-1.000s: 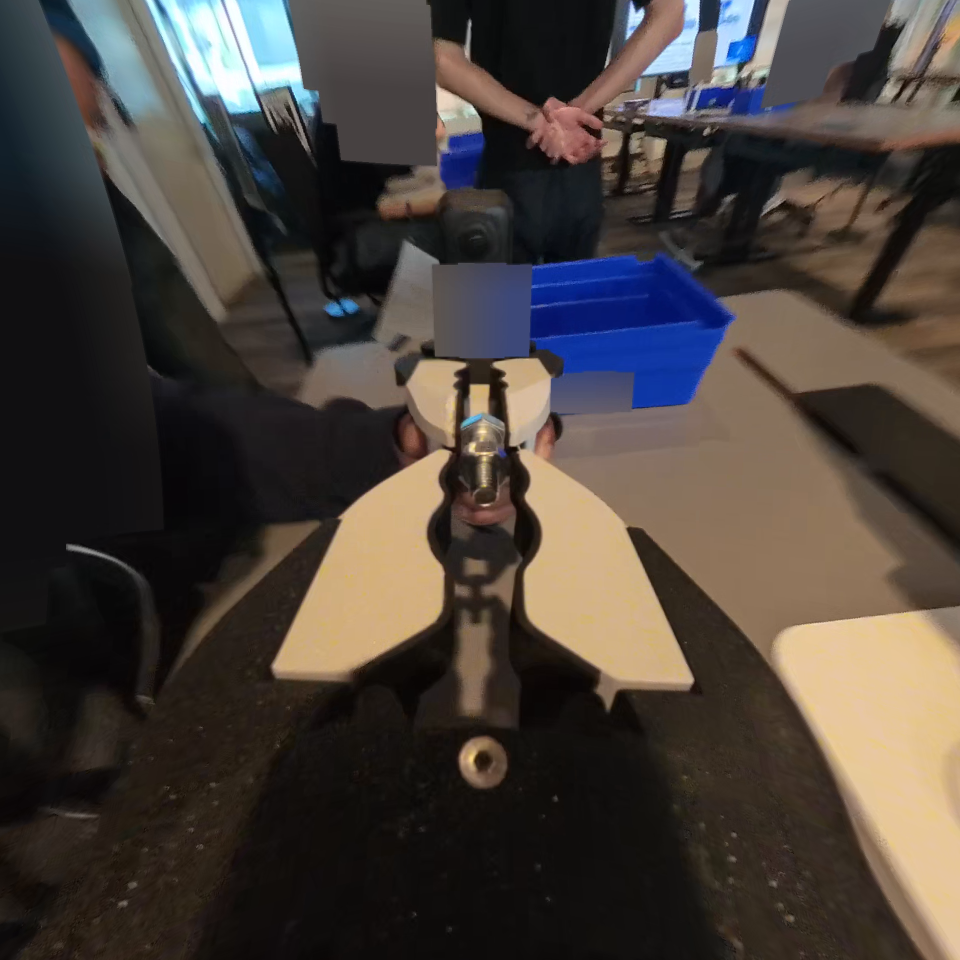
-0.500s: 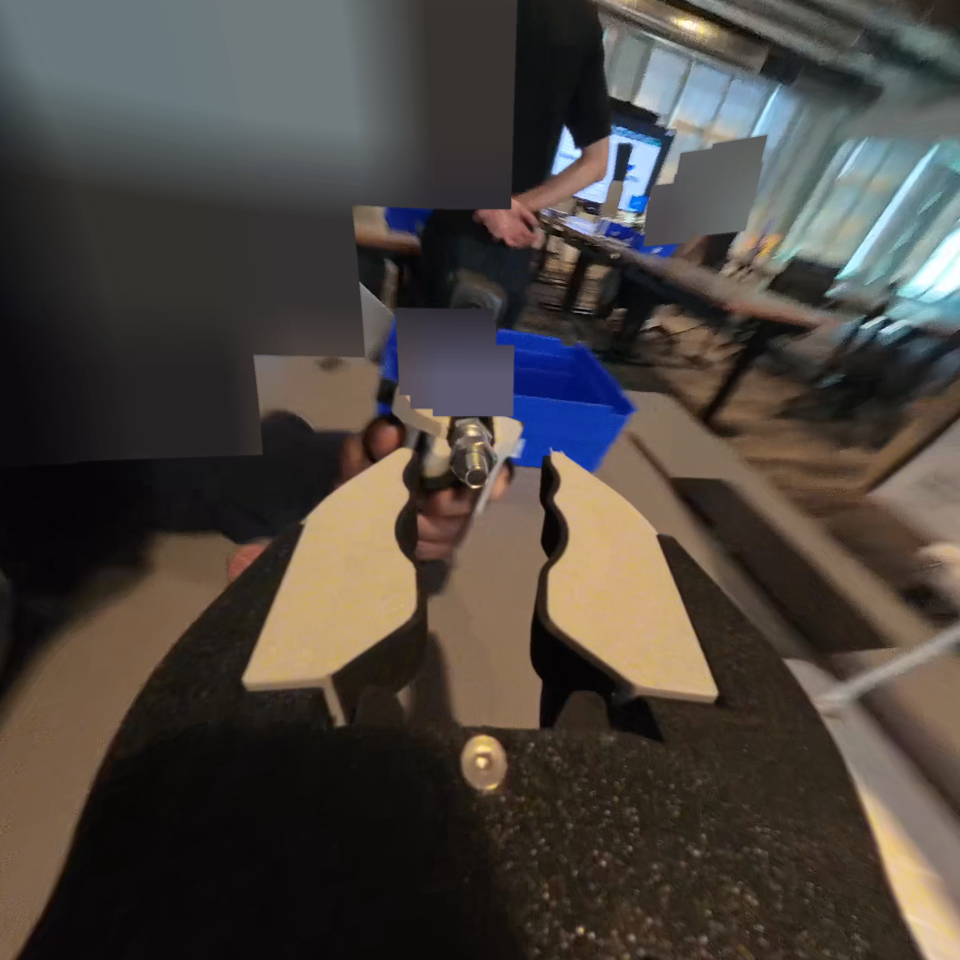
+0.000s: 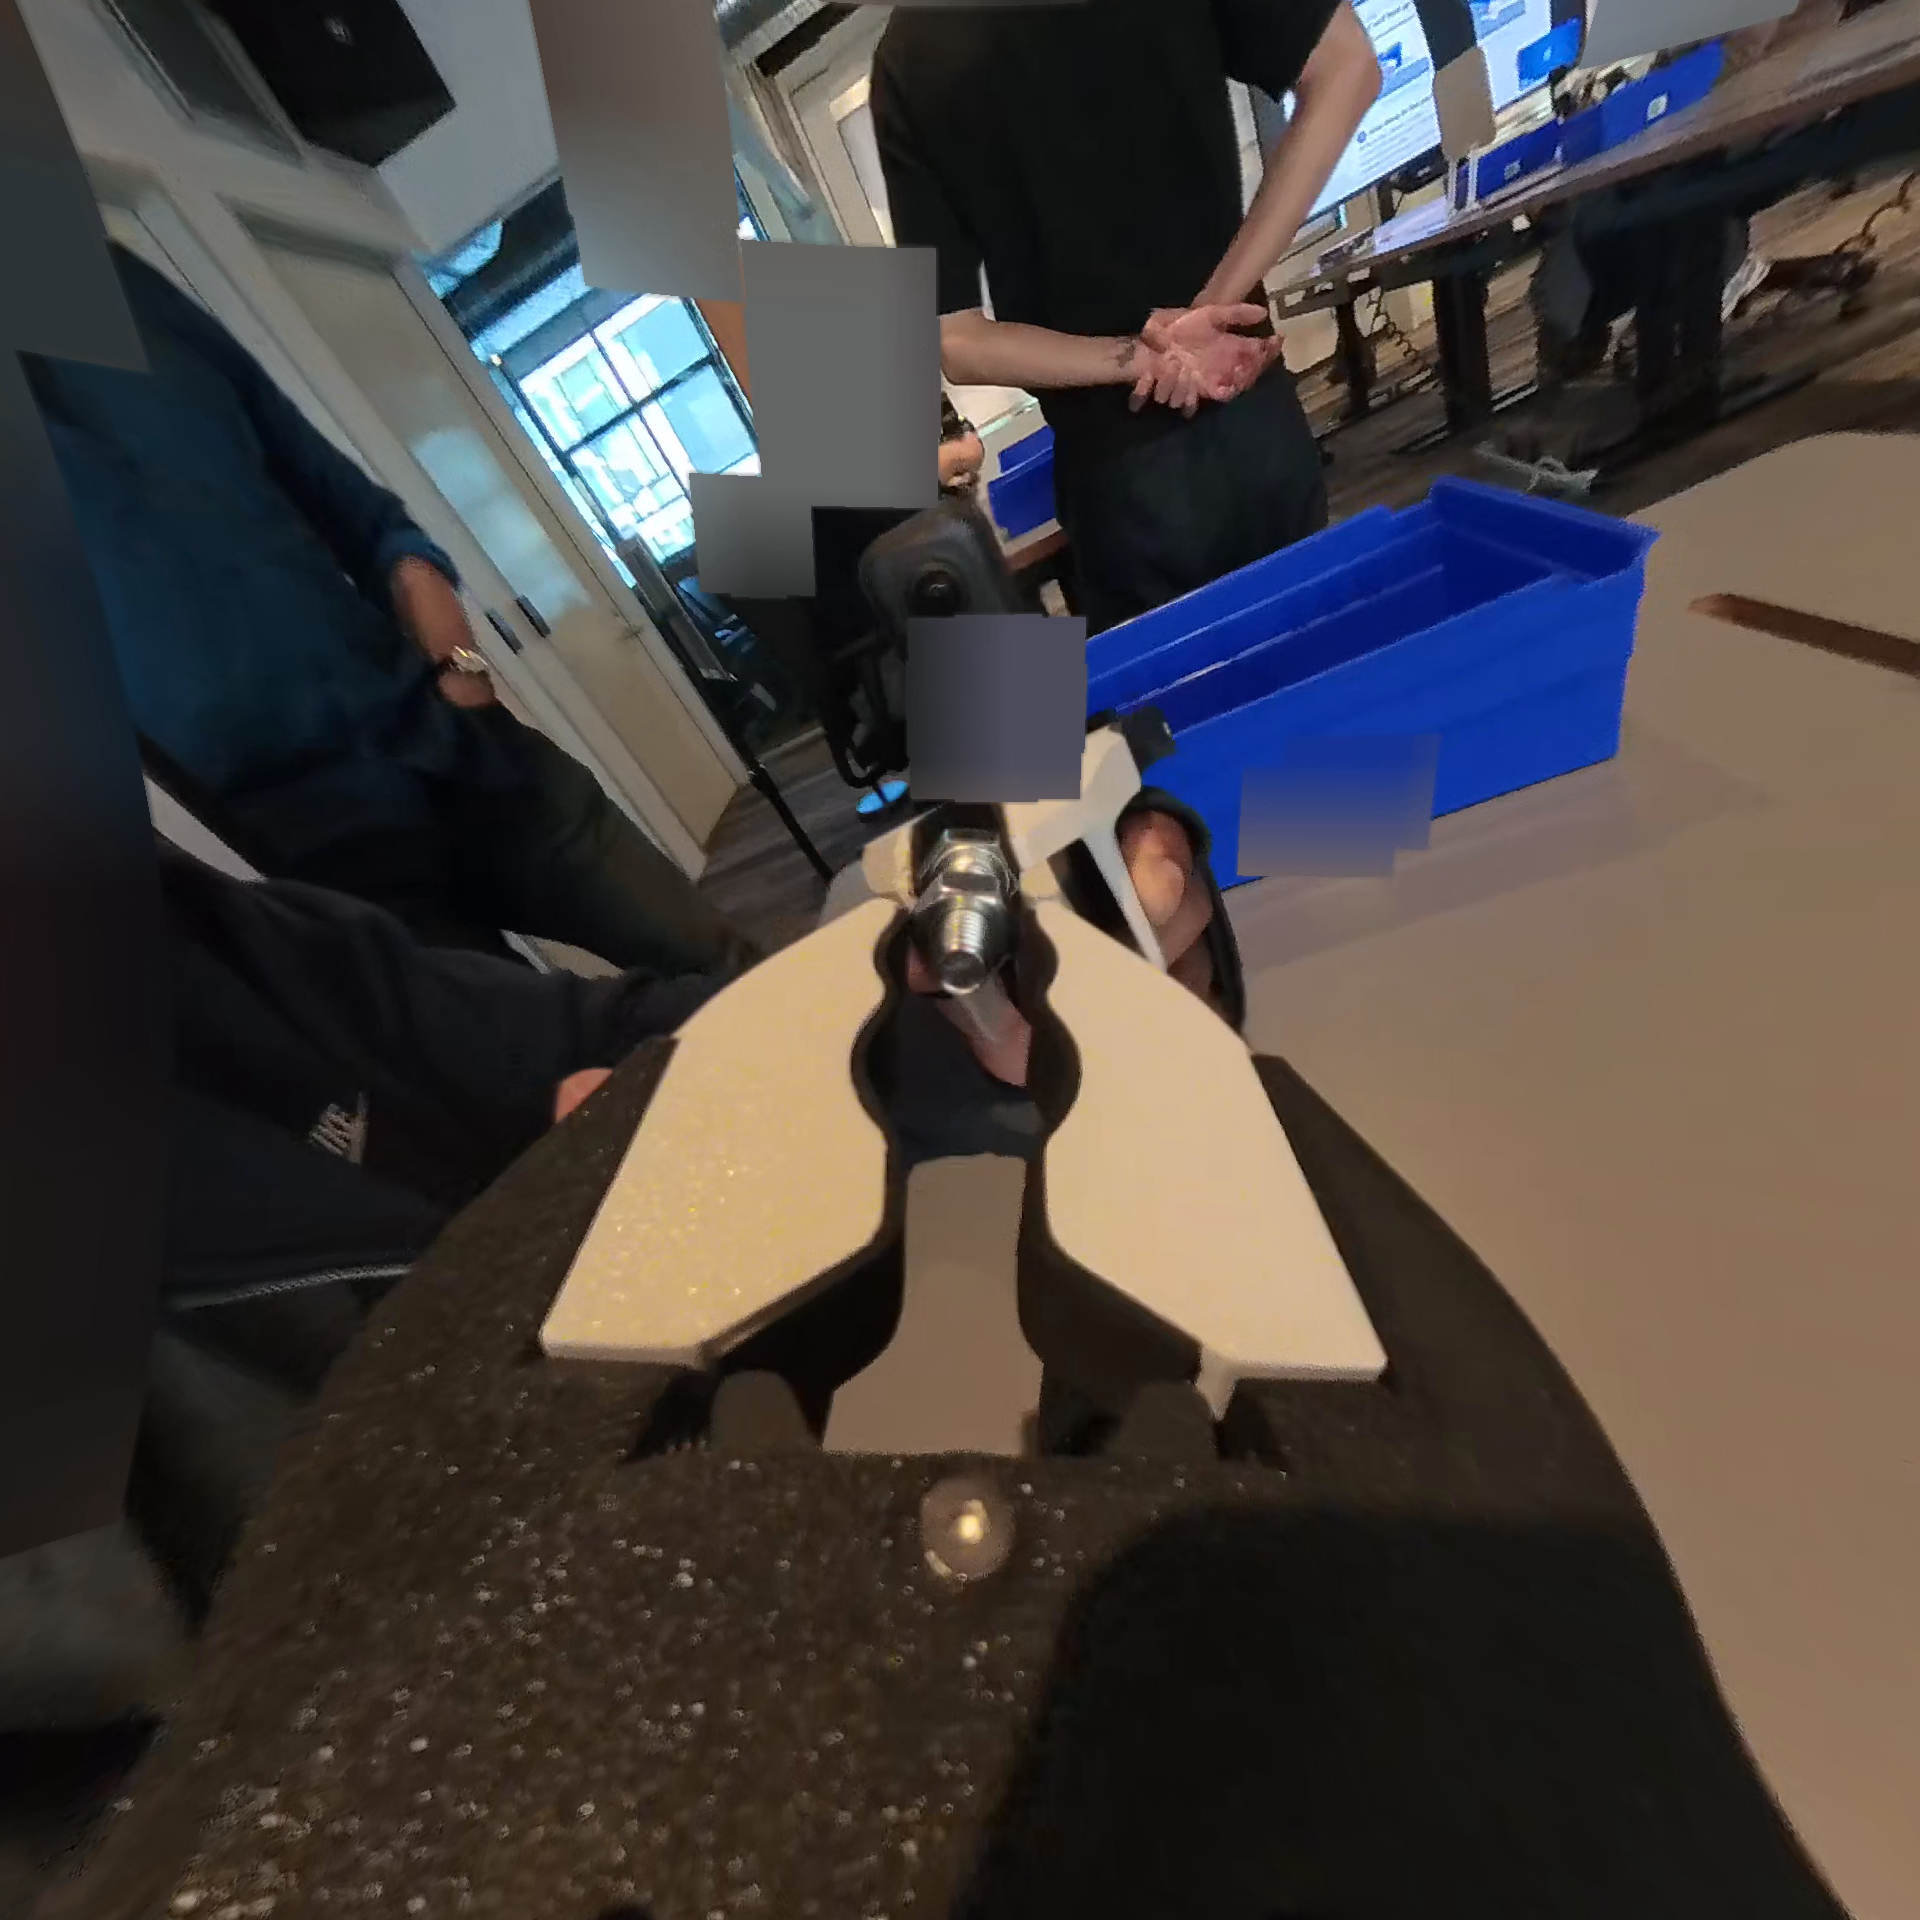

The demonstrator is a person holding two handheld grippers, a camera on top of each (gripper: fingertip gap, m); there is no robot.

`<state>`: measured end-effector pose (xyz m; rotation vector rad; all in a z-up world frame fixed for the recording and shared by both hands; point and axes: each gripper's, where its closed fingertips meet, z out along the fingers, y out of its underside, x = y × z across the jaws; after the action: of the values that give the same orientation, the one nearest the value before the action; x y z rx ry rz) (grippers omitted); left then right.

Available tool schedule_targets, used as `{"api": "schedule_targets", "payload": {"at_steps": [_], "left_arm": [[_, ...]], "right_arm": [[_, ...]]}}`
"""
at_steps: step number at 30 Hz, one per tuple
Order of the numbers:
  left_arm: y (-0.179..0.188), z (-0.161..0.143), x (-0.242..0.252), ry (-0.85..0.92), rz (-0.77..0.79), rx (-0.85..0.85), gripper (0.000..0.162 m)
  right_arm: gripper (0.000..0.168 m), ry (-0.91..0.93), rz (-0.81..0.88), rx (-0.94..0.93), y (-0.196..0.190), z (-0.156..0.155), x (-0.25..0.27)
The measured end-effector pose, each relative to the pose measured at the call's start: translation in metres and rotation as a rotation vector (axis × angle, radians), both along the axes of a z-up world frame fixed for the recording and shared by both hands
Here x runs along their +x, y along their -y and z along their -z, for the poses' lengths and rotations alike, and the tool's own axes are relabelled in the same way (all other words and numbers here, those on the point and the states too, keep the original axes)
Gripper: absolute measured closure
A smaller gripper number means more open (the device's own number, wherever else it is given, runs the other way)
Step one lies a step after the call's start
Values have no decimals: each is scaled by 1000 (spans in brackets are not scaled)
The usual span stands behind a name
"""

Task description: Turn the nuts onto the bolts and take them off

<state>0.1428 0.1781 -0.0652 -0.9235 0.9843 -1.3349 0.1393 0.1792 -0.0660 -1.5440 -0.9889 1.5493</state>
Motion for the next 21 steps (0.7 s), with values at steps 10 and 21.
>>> {"api": "schedule_targets", "payload": {"at_steps": [10, 21], "left_arm": [[-1, 6, 3, 46, 237, -282, 146], [-3, -1, -2, 64, 112, -156, 146]], "right_arm": [[150, 228, 137, 831, -4, 8, 4], [113, 143, 160, 605, -5, -5, 4]]}}
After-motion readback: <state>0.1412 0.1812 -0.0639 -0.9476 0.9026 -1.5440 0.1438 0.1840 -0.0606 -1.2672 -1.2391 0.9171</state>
